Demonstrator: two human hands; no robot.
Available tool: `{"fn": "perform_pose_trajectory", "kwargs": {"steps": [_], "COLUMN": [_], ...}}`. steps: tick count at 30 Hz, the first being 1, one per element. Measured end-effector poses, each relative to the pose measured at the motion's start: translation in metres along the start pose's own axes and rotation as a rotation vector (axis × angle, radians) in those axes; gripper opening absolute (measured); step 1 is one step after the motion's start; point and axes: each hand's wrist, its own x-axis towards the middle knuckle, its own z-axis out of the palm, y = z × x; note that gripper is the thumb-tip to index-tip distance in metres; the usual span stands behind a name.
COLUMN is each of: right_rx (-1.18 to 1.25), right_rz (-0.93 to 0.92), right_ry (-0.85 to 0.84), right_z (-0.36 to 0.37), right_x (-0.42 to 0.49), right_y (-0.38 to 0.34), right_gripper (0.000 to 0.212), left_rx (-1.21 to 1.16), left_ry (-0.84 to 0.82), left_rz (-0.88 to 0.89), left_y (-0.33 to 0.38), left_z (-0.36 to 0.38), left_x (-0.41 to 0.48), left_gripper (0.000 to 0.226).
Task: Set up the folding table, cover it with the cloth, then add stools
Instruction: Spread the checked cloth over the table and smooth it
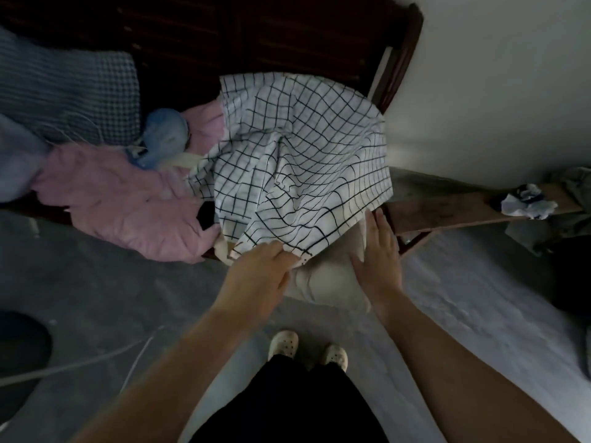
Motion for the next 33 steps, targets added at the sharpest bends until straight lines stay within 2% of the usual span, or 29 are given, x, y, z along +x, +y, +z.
{"fn": "perform_pose_trajectory", "kwargs": {"steps": [5,8,15,18,22,27,33], "right_rx": [0.035,0.078,0.275,0.268,0.226,0.181,0.146], "right_rz": [0.029,0.065,0.234,0.131,0.018,-0.088,-0.014], "right_ry": [-0.037,0.001,0.190,0.244,0.278,0.367,0.379], "right_z": [0.017,0.032,0.033,0.023,0.006,-0.027,-0.053], "right_x": [0.012,0.005,-0.027,-0.047,-0.082,-0.123,-0.194], "right_y": [-0.022,-0.031,-0.033,-0.016,0.014,0.043,0.065], "right_gripper": [0.089,0.094,0.073,0.062,0.036,0.031,0.019], "left_rx": [-0.013,-0.007,-0.006,0.013,0.044,0.216,0.209], "left_ry": [0.098,0.141,0.202,0.252,0.325,0.319,0.299], "left_rz": [-0.037,-0.042,-0.118,-0.131,-0.153,-0.157,-0.135], "left_y": [0.006,0.014,0.041,0.059,0.080,0.089,0.088], "left_z": [-0.039,-0.052,-0.070,-0.078,-0.089,-0.091,-0.089], "left_x": [-0.017,-0.033,-0.075,-0.095,-0.127,-0.171,-0.227], "left_gripper": [0.023,0.022,0.024,0.026,0.030,0.032,0.034]}}
